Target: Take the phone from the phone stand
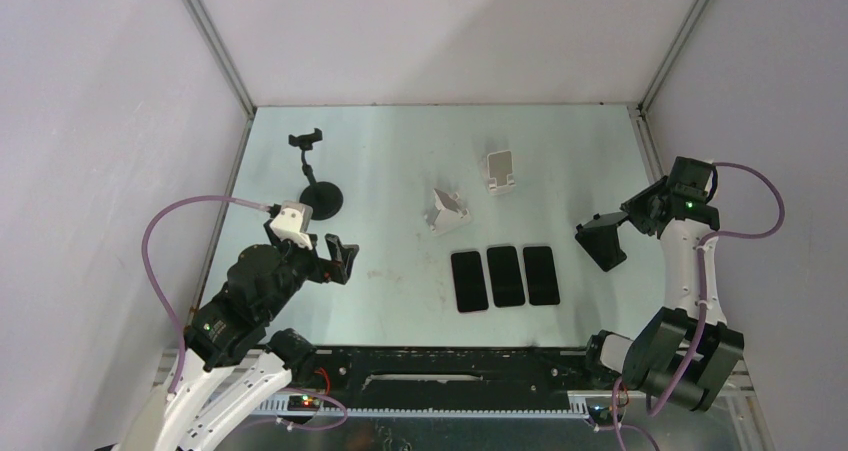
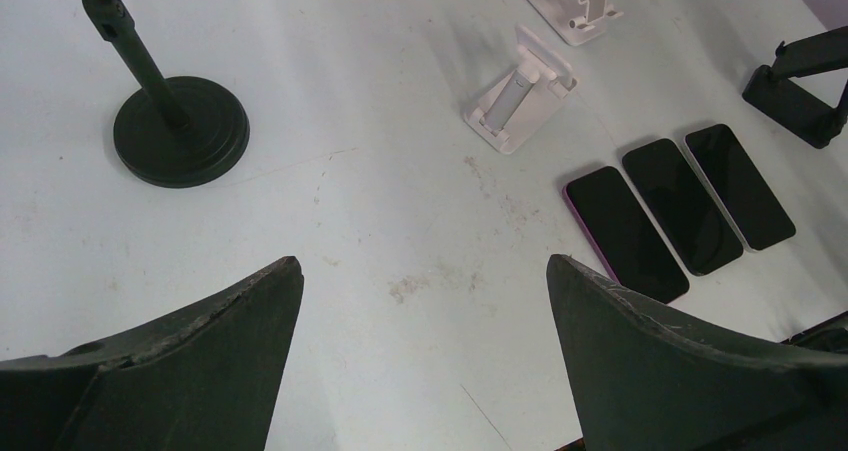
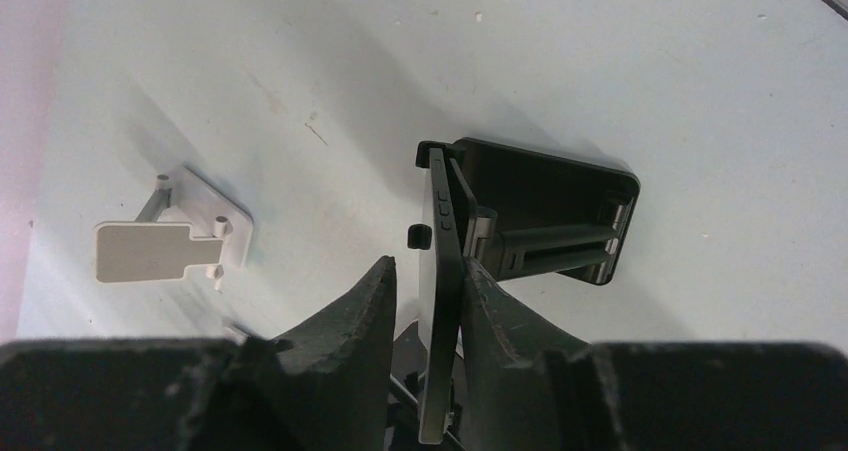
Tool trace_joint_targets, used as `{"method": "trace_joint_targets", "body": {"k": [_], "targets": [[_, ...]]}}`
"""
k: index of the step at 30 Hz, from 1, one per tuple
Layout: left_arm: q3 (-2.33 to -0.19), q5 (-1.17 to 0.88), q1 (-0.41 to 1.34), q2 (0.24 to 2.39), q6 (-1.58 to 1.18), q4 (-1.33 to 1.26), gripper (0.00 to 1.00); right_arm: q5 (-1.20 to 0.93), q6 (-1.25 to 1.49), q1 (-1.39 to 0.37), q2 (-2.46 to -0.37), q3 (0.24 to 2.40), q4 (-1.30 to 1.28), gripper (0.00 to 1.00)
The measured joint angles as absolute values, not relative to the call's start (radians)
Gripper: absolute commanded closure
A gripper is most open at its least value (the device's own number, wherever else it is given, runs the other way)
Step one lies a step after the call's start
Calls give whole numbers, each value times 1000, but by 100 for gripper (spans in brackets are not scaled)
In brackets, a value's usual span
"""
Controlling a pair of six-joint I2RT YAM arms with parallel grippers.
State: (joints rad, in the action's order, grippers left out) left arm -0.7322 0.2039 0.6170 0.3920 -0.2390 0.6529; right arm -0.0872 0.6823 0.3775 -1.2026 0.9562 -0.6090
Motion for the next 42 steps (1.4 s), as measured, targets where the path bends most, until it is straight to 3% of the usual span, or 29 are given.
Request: {"method": "trace_joint_targets", "body": {"k": [14,34,42], "targets": [[-732,203,617,392,-239,653,0,-104,680,380,-1185,950,-606,100],[-732,203,617,392,-239,653,0,-260,619,364,-1057,997,-626,100],[-725,200,617,393,-239,651,0,-324,500,95,-1127,1060,-642,100]]}}
